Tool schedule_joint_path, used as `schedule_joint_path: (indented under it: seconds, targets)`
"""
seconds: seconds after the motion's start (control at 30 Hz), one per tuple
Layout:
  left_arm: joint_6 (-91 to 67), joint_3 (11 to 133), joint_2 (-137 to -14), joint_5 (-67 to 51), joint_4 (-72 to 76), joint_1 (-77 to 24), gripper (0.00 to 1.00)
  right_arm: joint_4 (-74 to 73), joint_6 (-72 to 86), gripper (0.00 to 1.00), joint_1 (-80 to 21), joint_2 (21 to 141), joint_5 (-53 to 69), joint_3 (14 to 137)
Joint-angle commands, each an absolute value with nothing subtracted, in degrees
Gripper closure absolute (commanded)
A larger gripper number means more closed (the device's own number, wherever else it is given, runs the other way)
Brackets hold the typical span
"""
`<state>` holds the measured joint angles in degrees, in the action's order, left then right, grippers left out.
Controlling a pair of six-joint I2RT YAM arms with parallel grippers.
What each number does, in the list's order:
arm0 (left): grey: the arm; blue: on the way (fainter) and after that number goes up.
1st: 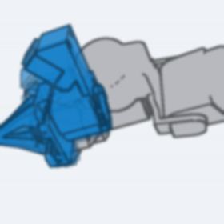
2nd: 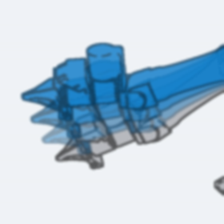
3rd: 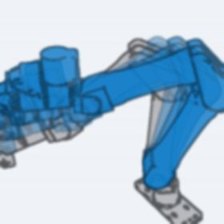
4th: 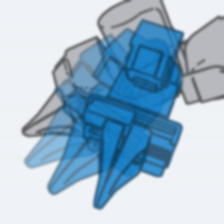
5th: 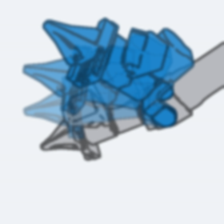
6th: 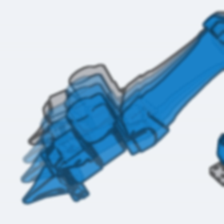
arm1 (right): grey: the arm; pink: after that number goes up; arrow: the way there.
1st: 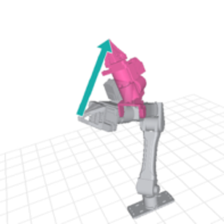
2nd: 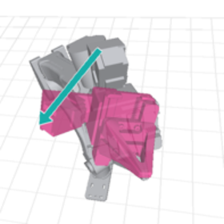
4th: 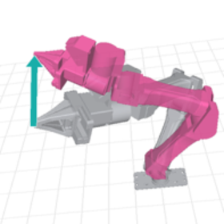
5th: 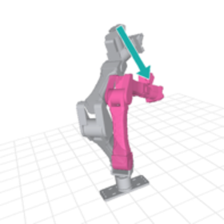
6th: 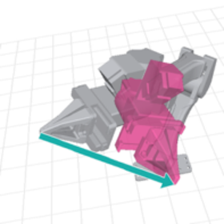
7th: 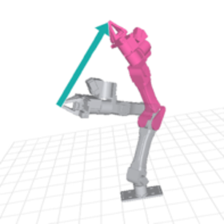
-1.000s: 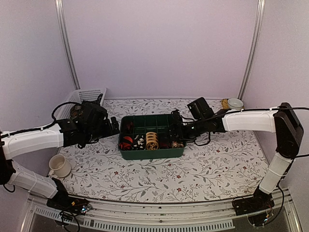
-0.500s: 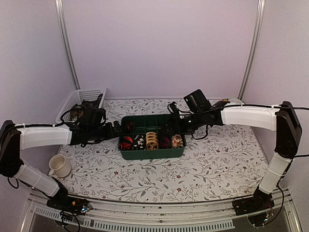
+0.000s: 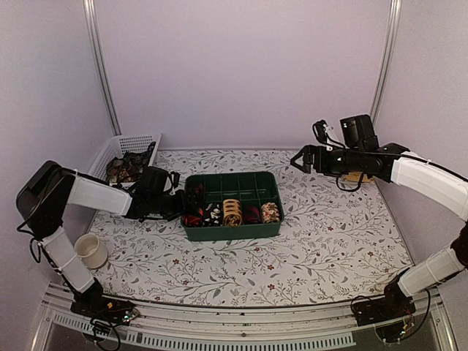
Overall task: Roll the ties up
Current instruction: Reset both arms
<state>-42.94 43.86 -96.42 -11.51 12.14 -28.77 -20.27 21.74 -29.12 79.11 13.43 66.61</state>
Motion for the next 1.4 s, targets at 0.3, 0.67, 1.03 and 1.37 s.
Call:
schedule_joint_path:
  seconds: [0.3, 0.67, 1.03, 1.37]
  targets:
    - [-36.68, 52.83, -95.28, -10.40, 11.67, -26.80, 0.00, -15.97, 18.92, 0.00, -19.00, 80.49, 0.18, 58.02]
    - [-13.40, 49.45, -78.30, 24.27, 4.92, -20.79, 0.00, 17.87, 13.18, 0.00, -9.15, 75.82, -13.97, 37.03]
    - [-6.74, 26.72, -75.49, 33.99, 33.98, -10.45, 0.00, 65.69, -1.36, 0.00, -6.95, 79.38, -8.75, 13.48]
    - [1.25, 17.99, -82.68, 19.59, 62.28, -5.32, 0.00, 79.36, 0.59, 0.00, -2.88, 88.51, -1.58, 10.22]
